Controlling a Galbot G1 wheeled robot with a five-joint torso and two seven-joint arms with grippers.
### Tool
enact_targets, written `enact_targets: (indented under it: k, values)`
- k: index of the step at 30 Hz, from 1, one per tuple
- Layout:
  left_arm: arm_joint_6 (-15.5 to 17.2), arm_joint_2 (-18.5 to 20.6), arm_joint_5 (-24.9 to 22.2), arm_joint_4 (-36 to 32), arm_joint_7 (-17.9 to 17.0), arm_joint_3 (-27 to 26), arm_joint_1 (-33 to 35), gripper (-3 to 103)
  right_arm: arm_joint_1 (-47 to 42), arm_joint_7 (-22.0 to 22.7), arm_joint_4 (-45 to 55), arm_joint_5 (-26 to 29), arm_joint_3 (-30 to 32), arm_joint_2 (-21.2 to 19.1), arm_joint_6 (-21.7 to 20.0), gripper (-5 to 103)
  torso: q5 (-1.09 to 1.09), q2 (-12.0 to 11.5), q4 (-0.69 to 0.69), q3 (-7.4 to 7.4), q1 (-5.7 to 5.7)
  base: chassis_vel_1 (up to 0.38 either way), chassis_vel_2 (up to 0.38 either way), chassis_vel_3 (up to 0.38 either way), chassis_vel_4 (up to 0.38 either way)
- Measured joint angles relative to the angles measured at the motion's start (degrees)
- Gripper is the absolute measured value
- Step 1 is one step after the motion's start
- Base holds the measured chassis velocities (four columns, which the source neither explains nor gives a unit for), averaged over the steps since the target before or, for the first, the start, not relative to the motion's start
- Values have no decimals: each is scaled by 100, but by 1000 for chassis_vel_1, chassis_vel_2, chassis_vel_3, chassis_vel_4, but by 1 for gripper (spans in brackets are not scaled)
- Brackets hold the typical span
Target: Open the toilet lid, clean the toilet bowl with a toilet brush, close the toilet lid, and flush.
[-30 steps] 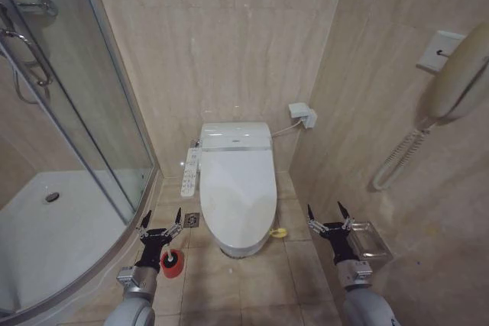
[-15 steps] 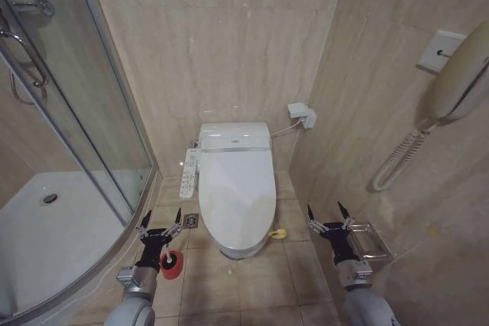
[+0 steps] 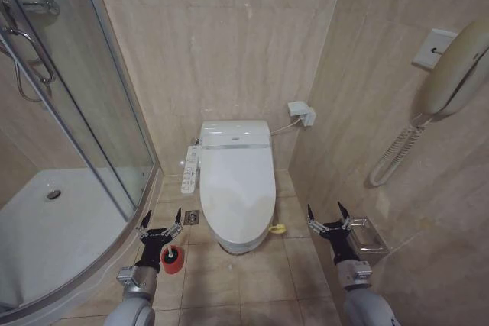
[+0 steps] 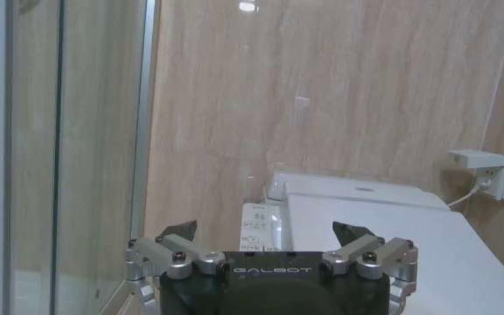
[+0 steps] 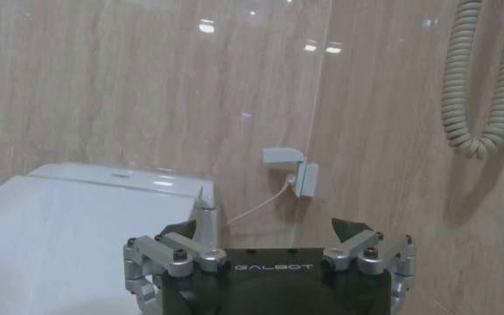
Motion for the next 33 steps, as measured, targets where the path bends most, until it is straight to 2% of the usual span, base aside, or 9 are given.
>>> enact_targets:
  k: [16, 33]
  values:
    - [0, 0, 0, 0, 0, 0, 3, 100, -4, 0, 0, 0, 0, 0, 0, 100, 0, 2, -2, -3, -10, 91, -110, -106, 99]
    - [0, 0, 0, 0, 0, 0, 1, 100, -1, 0, 0, 0, 0, 0, 0, 100, 0, -1, -1, 0, -2, -8, 15, 16, -6]
